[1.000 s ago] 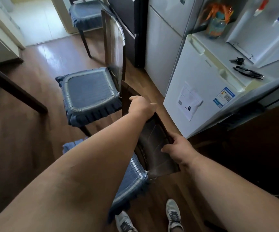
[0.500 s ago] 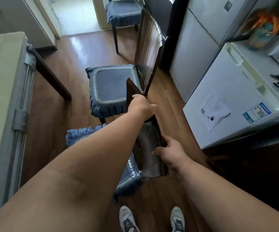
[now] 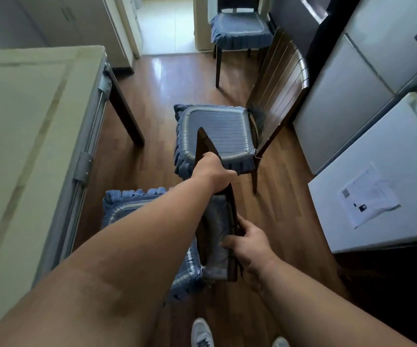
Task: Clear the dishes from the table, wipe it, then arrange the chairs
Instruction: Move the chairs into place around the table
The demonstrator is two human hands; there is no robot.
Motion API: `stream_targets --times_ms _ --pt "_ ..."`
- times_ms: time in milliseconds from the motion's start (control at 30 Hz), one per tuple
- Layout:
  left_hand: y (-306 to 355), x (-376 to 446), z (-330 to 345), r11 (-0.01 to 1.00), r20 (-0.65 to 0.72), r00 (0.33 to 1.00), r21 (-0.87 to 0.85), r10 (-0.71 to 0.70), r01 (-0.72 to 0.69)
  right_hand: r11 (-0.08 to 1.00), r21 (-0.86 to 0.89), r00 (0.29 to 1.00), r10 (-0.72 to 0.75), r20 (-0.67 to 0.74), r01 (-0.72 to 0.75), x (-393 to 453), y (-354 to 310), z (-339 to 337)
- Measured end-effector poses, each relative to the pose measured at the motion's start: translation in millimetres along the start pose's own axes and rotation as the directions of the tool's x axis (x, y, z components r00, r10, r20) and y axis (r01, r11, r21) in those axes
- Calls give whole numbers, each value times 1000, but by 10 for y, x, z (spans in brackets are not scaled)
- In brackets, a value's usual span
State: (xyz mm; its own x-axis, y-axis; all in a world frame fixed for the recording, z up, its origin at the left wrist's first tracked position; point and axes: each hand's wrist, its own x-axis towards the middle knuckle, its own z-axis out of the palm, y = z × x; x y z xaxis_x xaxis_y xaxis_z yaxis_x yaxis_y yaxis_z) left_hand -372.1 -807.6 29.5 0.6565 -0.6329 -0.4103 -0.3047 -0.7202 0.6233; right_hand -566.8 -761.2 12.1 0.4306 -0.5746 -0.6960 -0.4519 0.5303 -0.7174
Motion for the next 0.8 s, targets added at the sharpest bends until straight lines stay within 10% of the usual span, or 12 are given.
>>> stream_targets --times_ms 800 --pt "-1616 248 -1737 994 -149 983 -34 -112 108 997 -66 970 -11 242 28 101 -215 2117"
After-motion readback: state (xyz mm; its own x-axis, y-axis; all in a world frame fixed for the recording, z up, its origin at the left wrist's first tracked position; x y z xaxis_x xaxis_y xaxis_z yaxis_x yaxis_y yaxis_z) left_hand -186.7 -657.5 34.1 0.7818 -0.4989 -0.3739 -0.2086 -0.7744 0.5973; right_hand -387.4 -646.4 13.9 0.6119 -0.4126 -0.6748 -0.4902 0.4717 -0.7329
